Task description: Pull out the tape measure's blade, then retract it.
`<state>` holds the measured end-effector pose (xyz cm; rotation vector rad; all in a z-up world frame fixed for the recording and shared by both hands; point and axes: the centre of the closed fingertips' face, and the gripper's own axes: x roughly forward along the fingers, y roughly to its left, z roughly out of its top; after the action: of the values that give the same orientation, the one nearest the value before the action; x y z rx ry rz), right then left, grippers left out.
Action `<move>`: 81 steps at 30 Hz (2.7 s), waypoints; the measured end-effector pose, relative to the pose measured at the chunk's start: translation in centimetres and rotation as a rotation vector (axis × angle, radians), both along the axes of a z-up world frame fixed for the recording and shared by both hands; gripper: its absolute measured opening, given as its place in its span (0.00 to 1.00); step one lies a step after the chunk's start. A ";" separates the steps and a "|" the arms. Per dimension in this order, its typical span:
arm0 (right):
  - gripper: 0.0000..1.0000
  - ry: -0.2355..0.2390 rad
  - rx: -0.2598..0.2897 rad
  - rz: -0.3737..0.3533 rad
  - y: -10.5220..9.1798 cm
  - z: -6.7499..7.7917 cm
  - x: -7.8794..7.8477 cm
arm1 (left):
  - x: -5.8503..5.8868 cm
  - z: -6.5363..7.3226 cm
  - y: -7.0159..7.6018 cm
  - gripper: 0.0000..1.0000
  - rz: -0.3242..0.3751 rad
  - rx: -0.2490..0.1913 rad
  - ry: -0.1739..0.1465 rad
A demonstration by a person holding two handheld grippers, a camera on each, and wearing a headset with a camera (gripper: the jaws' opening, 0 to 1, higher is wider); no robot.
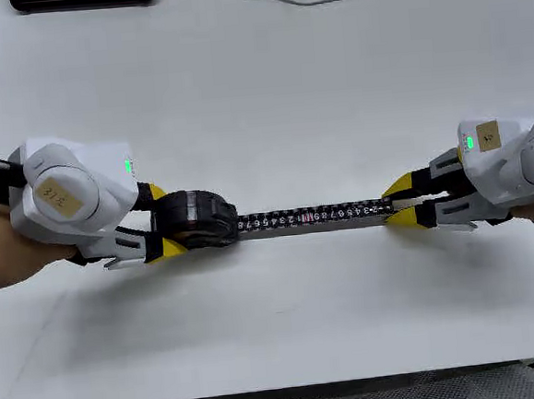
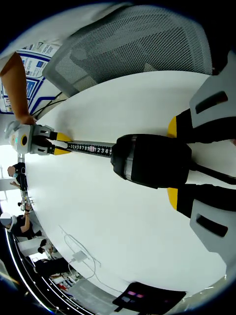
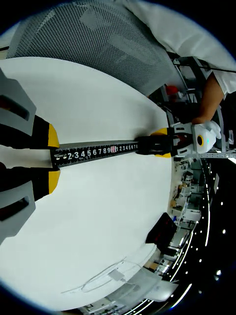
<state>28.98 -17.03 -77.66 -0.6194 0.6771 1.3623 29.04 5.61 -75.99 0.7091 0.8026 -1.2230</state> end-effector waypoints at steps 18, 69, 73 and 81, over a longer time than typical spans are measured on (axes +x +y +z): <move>0.09 0.011 -0.033 -0.002 -1.2 -0.2 0.1 | 0.0 0.0 0.0 0.26 0.001 -0.001 0.000; 0.09 0.030 -0.107 -0.038 -5.3 -0.1 0.2 | 0.0 0.0 -0.2 0.26 -0.001 0.004 0.001; 0.09 0.037 -0.115 -0.037 -5.3 0.0 0.3 | 0.1 0.0 -0.2 0.26 0.001 0.007 0.004; 0.10 0.049 -0.134 -0.032 -5.3 -0.1 0.2 | 0.1 0.0 -0.2 0.27 0.004 0.012 0.006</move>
<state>29.18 -22.38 -77.73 -0.6808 0.8202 1.3129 29.15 5.37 -76.00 0.7138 0.8171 -1.2181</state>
